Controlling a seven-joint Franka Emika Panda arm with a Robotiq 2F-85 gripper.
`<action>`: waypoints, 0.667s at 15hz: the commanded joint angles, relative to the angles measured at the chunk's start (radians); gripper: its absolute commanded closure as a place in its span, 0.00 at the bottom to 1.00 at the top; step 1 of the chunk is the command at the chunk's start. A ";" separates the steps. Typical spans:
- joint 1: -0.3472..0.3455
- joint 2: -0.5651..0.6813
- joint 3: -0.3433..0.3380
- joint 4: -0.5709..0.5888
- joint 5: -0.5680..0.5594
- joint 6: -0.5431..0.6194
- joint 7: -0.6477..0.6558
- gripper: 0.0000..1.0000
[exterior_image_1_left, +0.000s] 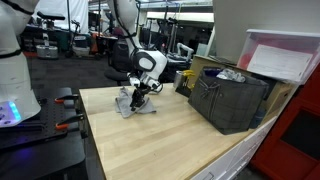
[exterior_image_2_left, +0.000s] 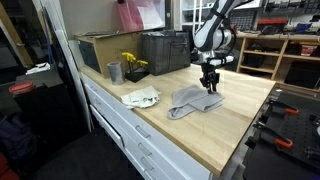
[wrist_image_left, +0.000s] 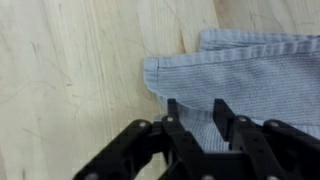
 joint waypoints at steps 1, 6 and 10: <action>-0.010 -0.020 0.017 -0.016 0.002 0.018 -0.026 0.90; -0.016 -0.043 0.016 -0.049 -0.008 0.115 -0.053 1.00; -0.076 -0.086 0.033 -0.057 0.083 0.106 -0.068 0.99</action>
